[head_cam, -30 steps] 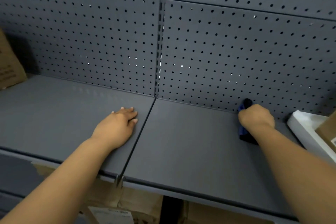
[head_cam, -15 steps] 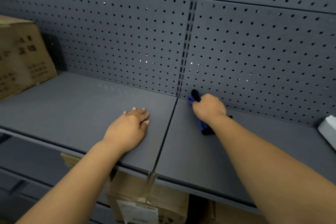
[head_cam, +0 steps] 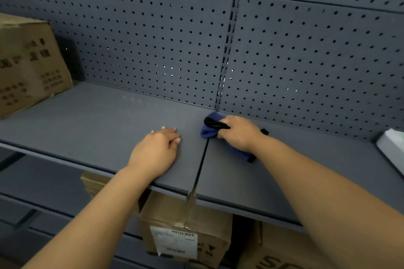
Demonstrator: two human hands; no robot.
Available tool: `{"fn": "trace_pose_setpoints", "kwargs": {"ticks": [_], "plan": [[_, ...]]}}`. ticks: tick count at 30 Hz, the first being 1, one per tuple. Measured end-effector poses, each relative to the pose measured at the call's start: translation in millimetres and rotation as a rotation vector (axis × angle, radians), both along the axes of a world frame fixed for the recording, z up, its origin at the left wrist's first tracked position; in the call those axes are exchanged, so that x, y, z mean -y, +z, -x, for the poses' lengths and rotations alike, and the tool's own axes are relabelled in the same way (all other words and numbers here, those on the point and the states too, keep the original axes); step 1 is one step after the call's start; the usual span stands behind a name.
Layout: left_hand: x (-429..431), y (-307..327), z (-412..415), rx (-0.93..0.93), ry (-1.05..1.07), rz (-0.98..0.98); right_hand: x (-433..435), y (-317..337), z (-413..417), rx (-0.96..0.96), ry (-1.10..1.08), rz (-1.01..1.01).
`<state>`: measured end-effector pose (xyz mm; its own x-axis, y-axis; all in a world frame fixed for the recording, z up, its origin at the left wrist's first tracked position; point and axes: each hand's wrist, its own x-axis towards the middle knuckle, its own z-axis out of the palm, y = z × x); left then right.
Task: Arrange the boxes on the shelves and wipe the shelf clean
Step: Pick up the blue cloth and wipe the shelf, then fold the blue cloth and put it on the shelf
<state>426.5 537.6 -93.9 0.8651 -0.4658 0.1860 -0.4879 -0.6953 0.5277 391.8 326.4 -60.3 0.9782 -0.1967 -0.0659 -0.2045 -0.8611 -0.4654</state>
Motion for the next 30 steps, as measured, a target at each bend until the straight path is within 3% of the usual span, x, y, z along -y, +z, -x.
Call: {"fn": "trace_pose_setpoints", "kwargs": {"ticks": [12,19,24,27,30], "plan": [[0.4,9.1,37.0,-0.03,0.016,0.128,-16.4,-6.5,69.2,-0.022,0.223,-0.181],[9.8,16.2,69.9,-0.064,-0.152,0.206,-22.5,6.3,114.0,-0.121,0.318,-0.275],[23.1,31.5,109.8,-0.198,-0.254,0.379,-13.3,22.7,157.3,-0.208,0.336,-0.419],[35.3,40.1,134.4,-0.303,-0.316,0.52,-0.5,32.2,185.4,-0.141,0.295,-0.545],[50.8,48.6,157.6,-0.423,-0.344,0.77,15.1,41.9,208.3,-0.037,0.216,-0.809]]}}
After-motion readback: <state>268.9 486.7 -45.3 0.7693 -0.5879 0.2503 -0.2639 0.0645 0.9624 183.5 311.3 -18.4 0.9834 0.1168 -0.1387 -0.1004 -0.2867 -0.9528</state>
